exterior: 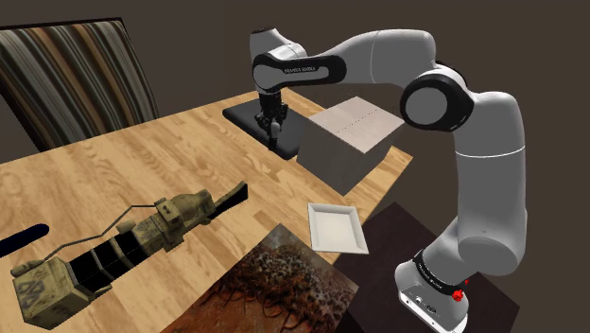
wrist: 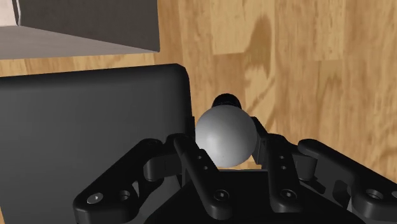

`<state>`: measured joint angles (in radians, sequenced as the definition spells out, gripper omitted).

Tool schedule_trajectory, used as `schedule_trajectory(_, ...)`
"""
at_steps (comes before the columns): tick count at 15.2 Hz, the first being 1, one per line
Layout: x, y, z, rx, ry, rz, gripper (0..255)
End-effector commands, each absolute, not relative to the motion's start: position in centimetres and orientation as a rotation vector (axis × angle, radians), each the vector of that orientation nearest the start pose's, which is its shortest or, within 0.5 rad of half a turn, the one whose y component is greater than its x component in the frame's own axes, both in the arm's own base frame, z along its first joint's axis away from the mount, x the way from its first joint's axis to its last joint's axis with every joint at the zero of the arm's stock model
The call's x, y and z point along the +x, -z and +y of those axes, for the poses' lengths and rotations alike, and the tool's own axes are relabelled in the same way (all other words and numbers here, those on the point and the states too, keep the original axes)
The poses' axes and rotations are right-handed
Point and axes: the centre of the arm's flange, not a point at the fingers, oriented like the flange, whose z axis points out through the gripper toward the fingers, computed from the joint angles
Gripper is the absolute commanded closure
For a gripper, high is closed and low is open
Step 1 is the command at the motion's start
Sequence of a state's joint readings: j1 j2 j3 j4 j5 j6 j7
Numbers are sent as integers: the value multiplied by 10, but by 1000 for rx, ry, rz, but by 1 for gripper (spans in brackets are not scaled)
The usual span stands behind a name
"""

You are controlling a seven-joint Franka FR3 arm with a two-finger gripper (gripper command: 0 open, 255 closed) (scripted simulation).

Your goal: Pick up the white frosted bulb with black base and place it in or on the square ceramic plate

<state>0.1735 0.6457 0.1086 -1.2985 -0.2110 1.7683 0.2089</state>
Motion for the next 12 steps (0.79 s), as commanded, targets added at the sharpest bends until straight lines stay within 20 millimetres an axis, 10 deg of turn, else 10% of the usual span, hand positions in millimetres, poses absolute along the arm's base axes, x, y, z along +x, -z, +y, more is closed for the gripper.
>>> schedule_trajectory(1, 692, -365, 165, -3302, -222, -193, 255)
schedule_trajectory(3, 692, -371, 165, -3302, -222, -193, 255)
schedule_trajectory(12, 574, -378, 161, -3302, -222, -193, 255)
